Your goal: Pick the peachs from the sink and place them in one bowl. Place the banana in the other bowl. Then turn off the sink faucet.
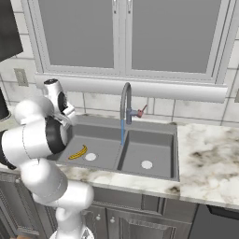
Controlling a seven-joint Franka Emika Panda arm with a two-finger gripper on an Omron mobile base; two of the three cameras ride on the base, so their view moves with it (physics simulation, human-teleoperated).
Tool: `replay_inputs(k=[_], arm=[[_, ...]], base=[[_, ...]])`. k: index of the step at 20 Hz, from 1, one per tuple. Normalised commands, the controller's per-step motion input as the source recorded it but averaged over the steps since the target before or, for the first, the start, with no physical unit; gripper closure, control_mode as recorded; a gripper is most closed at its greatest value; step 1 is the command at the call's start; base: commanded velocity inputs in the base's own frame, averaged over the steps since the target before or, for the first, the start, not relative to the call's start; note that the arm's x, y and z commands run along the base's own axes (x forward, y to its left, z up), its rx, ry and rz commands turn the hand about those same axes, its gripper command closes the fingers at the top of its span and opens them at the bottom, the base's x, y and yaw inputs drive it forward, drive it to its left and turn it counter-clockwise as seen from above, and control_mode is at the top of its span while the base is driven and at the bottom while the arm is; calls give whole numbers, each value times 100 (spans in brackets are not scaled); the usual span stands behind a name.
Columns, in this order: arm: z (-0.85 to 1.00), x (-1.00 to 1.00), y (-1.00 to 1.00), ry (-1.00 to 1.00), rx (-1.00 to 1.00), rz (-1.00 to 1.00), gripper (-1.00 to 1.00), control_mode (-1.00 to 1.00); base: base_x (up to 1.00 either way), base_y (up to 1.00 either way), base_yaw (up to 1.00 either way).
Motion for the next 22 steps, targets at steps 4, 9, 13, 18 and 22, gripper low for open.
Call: replay_inputs(k=[4, 9, 13, 18, 22], arm=[[-43, 0, -16, 6, 0, 0, -100, -100], [-44, 0, -19, 6, 0, 0, -100, -100], [-45, 0, -17, 6, 0, 0, -100, -100], [-53, 4, -5, 2, 0, 0, -100, -100], [-50, 22, 0, 0, 0, 0, -100, -100]], base=[[0, 0, 0], [0, 0, 0], [0, 0, 0], [0, 0, 0], [0, 0, 0]])
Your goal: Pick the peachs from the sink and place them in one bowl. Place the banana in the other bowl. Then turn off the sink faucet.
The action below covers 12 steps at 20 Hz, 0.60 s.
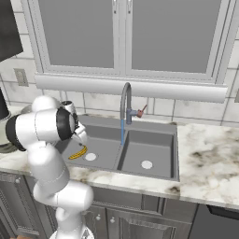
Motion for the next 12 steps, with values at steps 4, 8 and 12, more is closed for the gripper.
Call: replay_inputs(k=[4, 8, 12], arm=[[-36, 21, -6, 0, 0, 0, -100, -100], [-26, 14, -11, 0, 0, 0, -100, -100], [-28, 17, -4, 0, 0, 0, -100, -100]], base=[[0, 0, 0], [0, 0, 0], [0, 0, 0]])
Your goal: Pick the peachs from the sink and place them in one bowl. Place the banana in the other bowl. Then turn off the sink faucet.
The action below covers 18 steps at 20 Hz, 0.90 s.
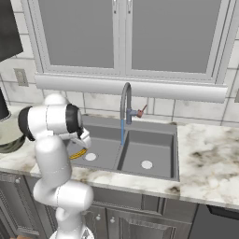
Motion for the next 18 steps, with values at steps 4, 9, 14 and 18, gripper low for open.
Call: replay_inputs(k=[4, 9, 14, 18], arm=[[-28, 31, 0, 0, 0, 0, -100, -100], [-23, 22, 0, 0, 0, 0, -100, -100], [-18, 15, 0, 0, 0, 0, -100, -100], [-13, 8, 0, 0, 0, 0, -100, -100]], base=[[0, 0, 0], [0, 0, 0], [0, 0, 0], [0, 0, 0]])
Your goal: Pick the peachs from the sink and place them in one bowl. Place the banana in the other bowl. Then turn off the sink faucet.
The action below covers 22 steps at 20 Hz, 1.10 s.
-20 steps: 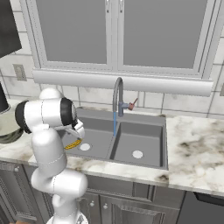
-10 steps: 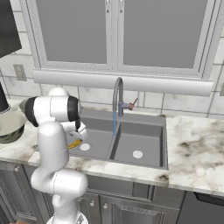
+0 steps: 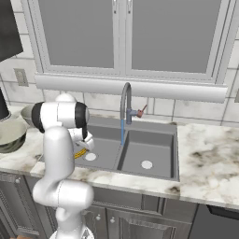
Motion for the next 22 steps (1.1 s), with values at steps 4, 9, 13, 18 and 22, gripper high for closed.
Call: replay_inputs(k=[4, 9, 13, 18, 22], arm=[[-15, 9, 0, 0, 0, 0, -100, -100], [-15, 2, 0, 0, 0, 0, -100, -100], [-16, 0, 0, 0, 0, 0, -100, -100], [-21, 0, 0, 0, 0, 0, -100, -100], [-23, 0, 0, 0, 0, 0, -100, -100]], base=[[0, 0, 0], [0, 0, 0], [0, 0, 0], [0, 0, 0], [0, 0, 0]])
